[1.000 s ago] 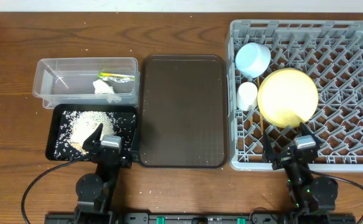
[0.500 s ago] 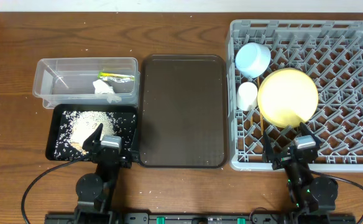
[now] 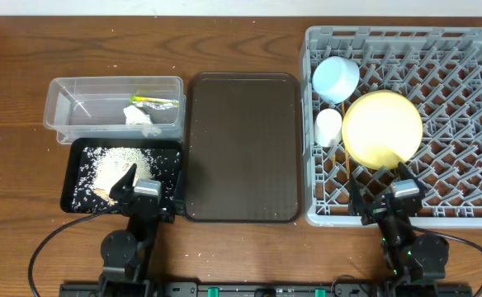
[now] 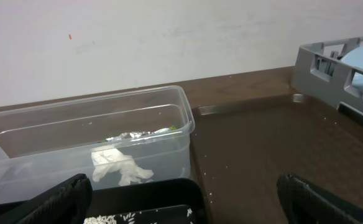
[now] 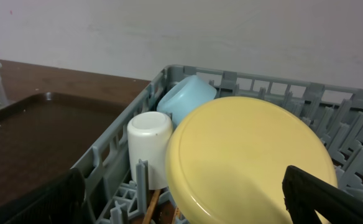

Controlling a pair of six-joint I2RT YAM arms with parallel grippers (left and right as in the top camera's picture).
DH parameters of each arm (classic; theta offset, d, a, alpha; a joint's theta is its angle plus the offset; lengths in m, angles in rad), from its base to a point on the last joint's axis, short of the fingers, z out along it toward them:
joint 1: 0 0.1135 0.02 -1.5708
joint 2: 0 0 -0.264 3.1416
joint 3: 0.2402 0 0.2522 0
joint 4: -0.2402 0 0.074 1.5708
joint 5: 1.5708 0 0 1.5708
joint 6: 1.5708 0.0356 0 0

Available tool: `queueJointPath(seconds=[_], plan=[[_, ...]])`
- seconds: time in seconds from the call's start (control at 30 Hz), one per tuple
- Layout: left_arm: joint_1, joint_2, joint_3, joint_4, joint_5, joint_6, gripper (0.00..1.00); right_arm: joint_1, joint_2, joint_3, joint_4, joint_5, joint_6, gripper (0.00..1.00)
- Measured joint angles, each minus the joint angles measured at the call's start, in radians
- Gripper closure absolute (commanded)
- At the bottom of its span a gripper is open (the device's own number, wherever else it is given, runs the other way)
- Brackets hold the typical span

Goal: Sort waste into correct bins and load items into the dishwasher rack

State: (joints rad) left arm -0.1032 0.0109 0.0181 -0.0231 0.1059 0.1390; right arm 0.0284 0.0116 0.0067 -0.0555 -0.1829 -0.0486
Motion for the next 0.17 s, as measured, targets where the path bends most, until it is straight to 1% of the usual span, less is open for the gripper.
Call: queueJointPath(seconds=[0.17], plan=[[0.000, 0.000, 0.000, 0.000, 0.000, 0.000, 0.02, 0.000, 0.000, 0.000, 0.000, 0.000, 0.000, 0.01]])
